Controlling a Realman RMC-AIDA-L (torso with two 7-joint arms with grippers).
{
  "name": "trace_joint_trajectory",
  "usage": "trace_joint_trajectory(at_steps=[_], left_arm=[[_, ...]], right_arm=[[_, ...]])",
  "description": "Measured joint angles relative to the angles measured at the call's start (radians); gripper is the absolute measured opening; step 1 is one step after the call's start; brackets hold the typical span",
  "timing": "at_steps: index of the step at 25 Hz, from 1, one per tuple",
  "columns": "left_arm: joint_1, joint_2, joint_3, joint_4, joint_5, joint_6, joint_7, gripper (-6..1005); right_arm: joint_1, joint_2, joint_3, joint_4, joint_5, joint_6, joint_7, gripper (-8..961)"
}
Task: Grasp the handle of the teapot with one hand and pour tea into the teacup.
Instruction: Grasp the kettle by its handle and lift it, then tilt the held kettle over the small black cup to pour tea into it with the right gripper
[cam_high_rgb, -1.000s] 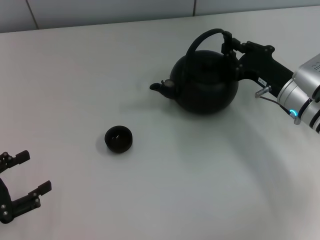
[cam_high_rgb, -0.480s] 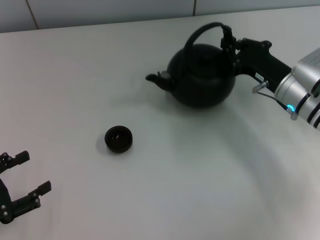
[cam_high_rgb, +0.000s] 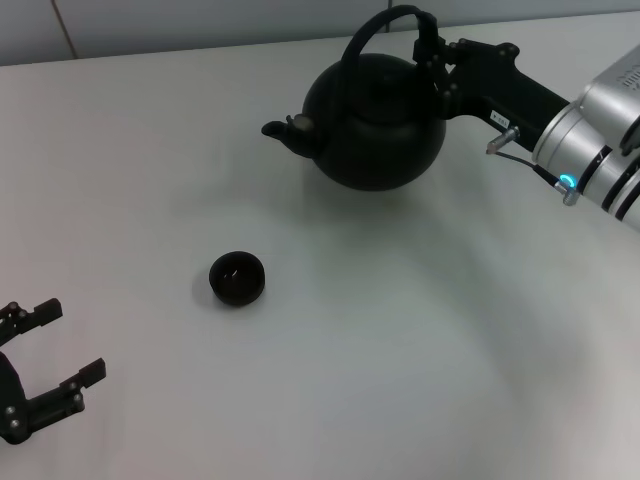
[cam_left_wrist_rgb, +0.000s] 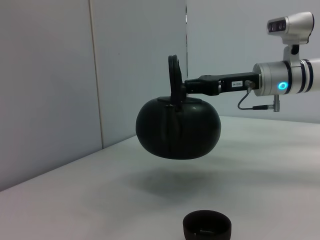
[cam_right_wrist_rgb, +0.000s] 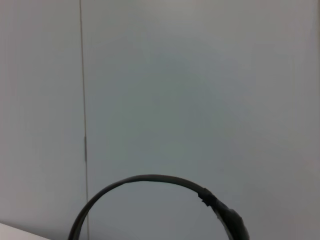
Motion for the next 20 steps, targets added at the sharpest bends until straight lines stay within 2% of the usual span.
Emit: trace_joint_trajectory(at_steps=[2,5,6,10,15,20], left_arm=[[-0.001,-0.001,0.0,0.0,0.0,0.0,0.0,808],[-0.003,-0.003,0.0,0.0,0.0,0.0,0.0,808],[-0.003,-0.003,0.0,0.0,0.0,0.0,0.0,808],[-0.004,-0.004,0.0,0.0,0.0,0.0,0.0,808],[-0.005,-0.004,0.0,-0.005,0.0,0.0,0.0,807],[-0.003,-0.01,0.0,-0.001,0.0,0.0,0.0,807]], right_arm=[[0.002,0.0,-0.008,-0.001,0.0,0.0,0.007,65],[0.012,0.0,-0.104,-0.036,0.0,-0.001,0.079,65],[0.012,0.0,-0.104,-0.036,0.0,-0.001,0.079,65],[0.029,0.0,-0.275,-0.093,0.0,-0.004,0.167,65],[0.051,0.0,-0.349,-0.111,0.0,0.0,0.193,65],[0.06,0.0,-0.357,-0.116,0.0,0.009,0.188,65]])
